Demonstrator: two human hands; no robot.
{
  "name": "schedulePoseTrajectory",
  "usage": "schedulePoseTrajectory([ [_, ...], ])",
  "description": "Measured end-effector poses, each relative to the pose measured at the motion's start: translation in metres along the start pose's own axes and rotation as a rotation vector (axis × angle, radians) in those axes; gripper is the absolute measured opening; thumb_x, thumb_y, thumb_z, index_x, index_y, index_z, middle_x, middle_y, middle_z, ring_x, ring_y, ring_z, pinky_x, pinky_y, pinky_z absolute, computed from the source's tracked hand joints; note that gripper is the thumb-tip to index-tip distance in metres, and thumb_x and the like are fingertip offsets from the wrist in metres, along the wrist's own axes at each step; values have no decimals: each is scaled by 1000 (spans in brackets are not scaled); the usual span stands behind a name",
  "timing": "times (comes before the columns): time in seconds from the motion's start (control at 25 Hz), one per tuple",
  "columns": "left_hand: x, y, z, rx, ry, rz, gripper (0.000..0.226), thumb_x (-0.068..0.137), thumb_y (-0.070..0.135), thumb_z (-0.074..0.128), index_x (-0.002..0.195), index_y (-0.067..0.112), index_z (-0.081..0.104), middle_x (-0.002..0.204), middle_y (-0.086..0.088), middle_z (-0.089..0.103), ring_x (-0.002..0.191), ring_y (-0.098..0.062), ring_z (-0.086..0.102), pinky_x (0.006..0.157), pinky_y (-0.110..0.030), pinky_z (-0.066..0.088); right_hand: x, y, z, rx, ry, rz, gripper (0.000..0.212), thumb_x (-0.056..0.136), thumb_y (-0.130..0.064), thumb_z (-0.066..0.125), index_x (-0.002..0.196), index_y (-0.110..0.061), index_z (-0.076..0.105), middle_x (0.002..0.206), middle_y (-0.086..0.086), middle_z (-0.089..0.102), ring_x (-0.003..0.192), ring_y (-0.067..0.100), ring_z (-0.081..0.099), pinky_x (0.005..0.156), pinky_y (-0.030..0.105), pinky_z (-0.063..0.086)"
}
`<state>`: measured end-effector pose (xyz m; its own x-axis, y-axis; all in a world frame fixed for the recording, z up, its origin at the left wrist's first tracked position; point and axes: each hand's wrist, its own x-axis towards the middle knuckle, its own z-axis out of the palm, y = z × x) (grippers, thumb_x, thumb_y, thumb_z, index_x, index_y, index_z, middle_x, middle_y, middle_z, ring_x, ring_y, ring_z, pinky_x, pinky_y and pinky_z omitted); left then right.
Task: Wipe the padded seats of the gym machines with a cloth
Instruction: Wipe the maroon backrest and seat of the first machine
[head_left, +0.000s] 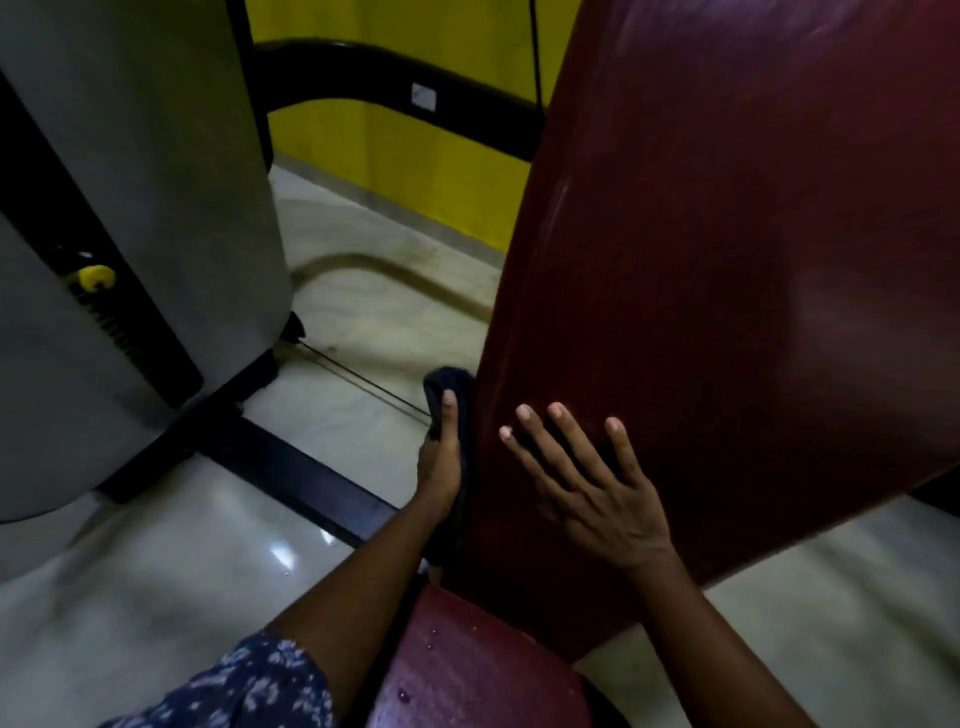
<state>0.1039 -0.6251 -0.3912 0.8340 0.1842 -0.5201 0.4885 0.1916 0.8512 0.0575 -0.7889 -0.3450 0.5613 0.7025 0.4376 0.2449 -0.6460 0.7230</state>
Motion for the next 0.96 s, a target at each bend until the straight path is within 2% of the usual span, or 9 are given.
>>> schedulePoseTrajectory([
  [0.16,25,-64,-13,73,-52,-170,122,41,104,21,120,21,63,120,-13,65,105,-31,62,102,-45,45,-3,-6,9,-32,67,21,59,90,-39,37,147,-26,27,154,-4,22,142,21,17,113,49,8],
  [0.24,29,-75,-16,74,-22,-202,127,39,104,18,125,20,60,124,-13,62,110,-32,60,104,-43,42,-2,-6,8,-29,50,14,60,90,-39,36,147,-25,26,155,-2,19,143,22,15,114,49,6],
  [0.36,24,-61,-10,-35,38,-145,115,43,104,20,113,25,67,110,-12,69,99,-31,64,95,-45,49,-4,-6,7,-40,43,-1,58,91,-39,33,147,-26,26,155,-2,18,143,22,14,114,50,5],
  [0.52,24,-53,-2,-61,113,-50,75,66,92,24,84,32,65,91,-7,70,85,-26,65,84,-41,53,-3,-5,9,-58,53,14,56,93,-38,30,147,-27,25,157,1,14,143,23,12,114,50,5],
  [0.56,26,-61,-6,-43,75,-79,72,67,91,27,86,32,66,94,-7,70,87,-25,65,86,-40,52,-3,-6,8,-51,53,18,56,93,-38,30,148,-27,25,158,2,12,144,23,10,114,50,5],
  [0.64,29,-74,-15,-42,-84,-138,78,62,90,42,108,32,65,110,-5,68,99,-23,64,94,-40,49,-2,-8,7,-17,15,25,57,93,-37,31,148,-27,23,158,3,9,145,23,7,115,50,2],
  [0.72,18,-61,-28,-29,-157,-83,79,66,77,58,130,30,52,124,1,61,109,-19,59,98,-36,46,-2,-7,1,62,-36,46,61,90,-37,38,148,-27,23,158,2,7,145,22,6,116,49,0],
  [0.84,-11,-9,-46,-86,-109,30,73,78,56,63,138,21,43,134,-5,54,115,-21,54,94,-33,43,7,-2,-28,253,-176,89,76,78,-34,62,146,-26,29,157,1,16,144,21,11,116,49,2],
  [0.96,-64,48,-74,-204,-210,-129,75,77,61,53,132,11,48,130,-16,56,112,-24,56,82,-32,46,32,0,-84,766,-312,422,67,76,-22,68,138,-27,43,148,1,38,138,19,30,113,44,21],
])
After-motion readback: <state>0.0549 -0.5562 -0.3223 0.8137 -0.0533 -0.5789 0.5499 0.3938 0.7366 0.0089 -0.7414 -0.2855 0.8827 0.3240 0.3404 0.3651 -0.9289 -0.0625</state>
